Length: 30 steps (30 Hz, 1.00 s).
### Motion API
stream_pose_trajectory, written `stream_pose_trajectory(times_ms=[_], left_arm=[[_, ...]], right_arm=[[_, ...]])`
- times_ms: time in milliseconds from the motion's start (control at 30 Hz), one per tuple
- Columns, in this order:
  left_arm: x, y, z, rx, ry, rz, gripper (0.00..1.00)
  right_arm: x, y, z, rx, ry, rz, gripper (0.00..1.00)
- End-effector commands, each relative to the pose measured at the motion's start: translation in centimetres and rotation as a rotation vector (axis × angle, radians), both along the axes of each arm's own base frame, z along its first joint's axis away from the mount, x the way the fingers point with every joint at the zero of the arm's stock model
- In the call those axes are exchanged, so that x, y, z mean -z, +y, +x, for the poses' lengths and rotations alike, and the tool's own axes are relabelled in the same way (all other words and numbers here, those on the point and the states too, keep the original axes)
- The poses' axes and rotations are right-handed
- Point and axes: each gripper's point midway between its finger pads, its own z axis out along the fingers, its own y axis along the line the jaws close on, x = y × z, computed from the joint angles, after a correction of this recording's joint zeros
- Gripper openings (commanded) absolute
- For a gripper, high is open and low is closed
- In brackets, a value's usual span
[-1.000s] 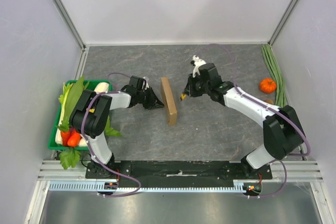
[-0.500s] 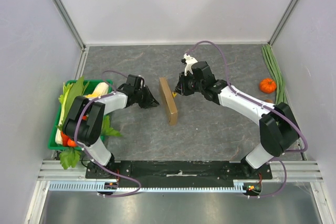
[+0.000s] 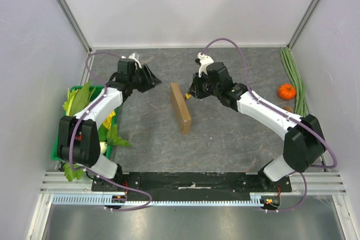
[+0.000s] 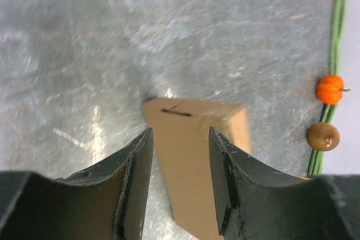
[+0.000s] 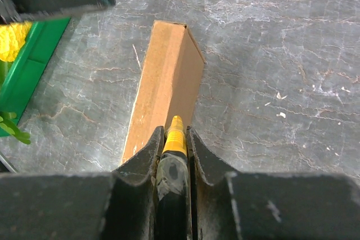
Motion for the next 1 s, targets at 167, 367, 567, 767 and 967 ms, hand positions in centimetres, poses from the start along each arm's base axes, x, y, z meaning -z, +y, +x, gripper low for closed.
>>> stream_pose_trajectory(times_ms=[167, 367, 567, 767, 967], left_arm=[[-7.9, -4.0, 4.4, 0.286, -0.329, -0.046, 0.57], [-5.7, -6.3, 5.5, 0.422, -0.302, -0.093, 0.58], [-4.1, -7.9, 5.3, 0.533, -0.278, -0.164, 0.58], [-3.0, -8.6, 4.5, 0.597, -0.29, -0.168, 0.6], [-1.5, -8.8, 3.9, 0.613, -0.288, -0.141, 0.61]], right_arm=[[-8.4, -2.1, -1.7, 0.086, -0.243, 0.009, 0.0], [-8.6, 1.5, -6.3, -0.139, -0.269, 0.014, 0.0], [-5.2, 4.3, -9.9, -0.301, -0.209, -0.035, 0.0], [-1.5, 4.9, -10.6, -0.319, -0.145, -0.103, 0.0], [0.9, 4.5, -10.5, -0.307, -0.106, -0.152, 0.0]])
